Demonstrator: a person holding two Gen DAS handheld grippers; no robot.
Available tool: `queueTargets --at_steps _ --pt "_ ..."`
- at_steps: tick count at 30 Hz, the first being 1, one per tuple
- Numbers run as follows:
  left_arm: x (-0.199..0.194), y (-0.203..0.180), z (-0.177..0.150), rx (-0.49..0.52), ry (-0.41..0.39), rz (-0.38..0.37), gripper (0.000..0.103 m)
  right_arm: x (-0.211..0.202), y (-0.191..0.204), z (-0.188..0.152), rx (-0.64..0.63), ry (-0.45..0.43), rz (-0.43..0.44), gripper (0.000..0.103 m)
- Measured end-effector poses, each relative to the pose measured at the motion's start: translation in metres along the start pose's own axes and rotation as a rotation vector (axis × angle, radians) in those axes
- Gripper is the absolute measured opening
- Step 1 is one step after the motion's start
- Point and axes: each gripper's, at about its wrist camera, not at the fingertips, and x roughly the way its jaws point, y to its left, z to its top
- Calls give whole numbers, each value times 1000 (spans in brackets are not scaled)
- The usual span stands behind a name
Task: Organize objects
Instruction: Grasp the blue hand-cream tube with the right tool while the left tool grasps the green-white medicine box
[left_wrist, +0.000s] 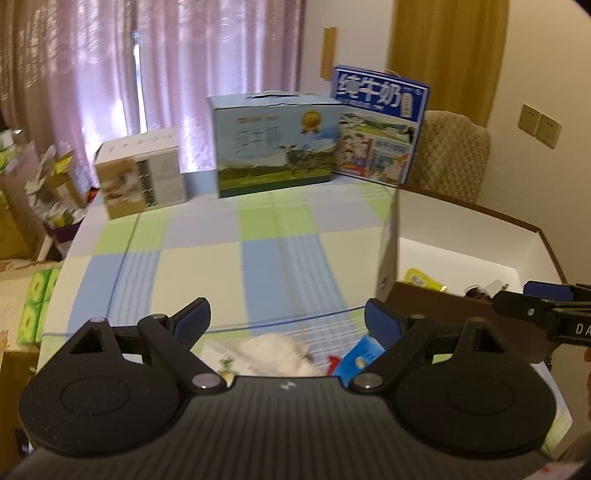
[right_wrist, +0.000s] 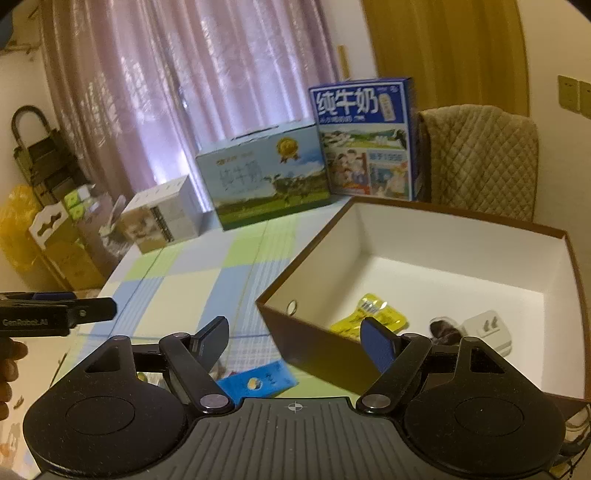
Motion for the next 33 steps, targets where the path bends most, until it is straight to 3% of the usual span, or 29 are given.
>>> queueTargets --at_steps 10,19,33 --pt "-3 41 -40 -68 63 51 88 22 11 -16 -28 73 30 75" --pt "12 59 -82 -102 168 72 88 52 14 -37 0 176 47 75" --pt "60 52 -115 -31 289 104 88 101 12 -52 57 284 -12 75"
